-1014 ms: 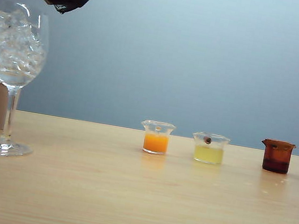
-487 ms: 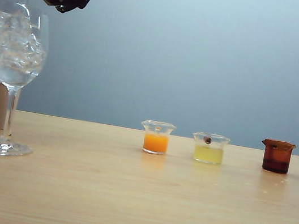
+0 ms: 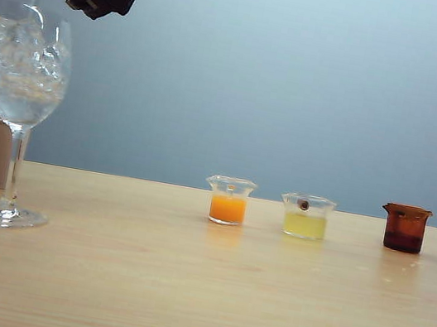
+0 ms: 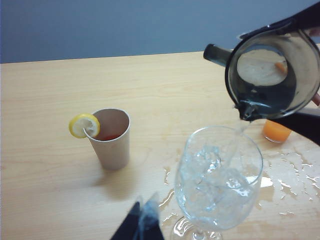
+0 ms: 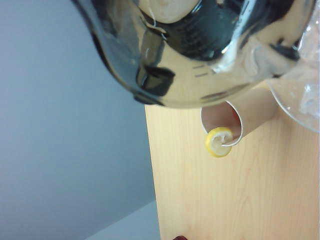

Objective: Pick up the first measuring cup from the left, pour the coconut rum inside into the goblet, and finally put the measuring cup back in its original place.

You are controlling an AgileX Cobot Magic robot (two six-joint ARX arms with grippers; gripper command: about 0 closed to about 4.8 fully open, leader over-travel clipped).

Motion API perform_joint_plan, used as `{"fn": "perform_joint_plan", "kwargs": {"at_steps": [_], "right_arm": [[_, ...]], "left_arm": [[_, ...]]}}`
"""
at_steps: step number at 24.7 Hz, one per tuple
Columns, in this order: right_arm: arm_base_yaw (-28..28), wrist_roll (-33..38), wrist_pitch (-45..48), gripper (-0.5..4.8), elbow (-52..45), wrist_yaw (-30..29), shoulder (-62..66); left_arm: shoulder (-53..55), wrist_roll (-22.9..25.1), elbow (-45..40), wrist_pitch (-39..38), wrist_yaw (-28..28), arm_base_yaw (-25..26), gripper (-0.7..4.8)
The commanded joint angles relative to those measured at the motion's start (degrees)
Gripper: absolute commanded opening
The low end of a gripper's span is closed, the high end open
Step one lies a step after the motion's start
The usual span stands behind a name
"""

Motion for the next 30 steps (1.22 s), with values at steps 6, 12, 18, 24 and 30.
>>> {"fn": "perform_joint_plan", "kwargs": {"at_steps": [6,12,18,24,30], "right_arm": [[0.2,-2.3,1.7,0.84,0.4,0.0,-0.5],[0.2,-3.0,1.7,0.84,0.4,0.0,-0.5],[0.2,-3.6,1.7,0.84,0.4,0.0,-0.5],[0.2,-4.8,1.8,0.84,0.4,-0.1,-0.5],[0.3,-5.1,1.7,0.84,0.4,-0.1,-0.5]], "left_arm": [[-0.1,0.0,0.2,0.4,-0.1,0.1,-0.04],[-0.1,0.0,0.2,0.4,-0.1,0.1,-0.04],[-0.1,0.0,0.2,0.4,-0.1,0.1,-0.04],[-0.1,0.0,0.2,0.4,-0.1,0.1,-0.04],[-0.1,0.0,0.2,0.4,-0.1,0.1,-0.04]]}}
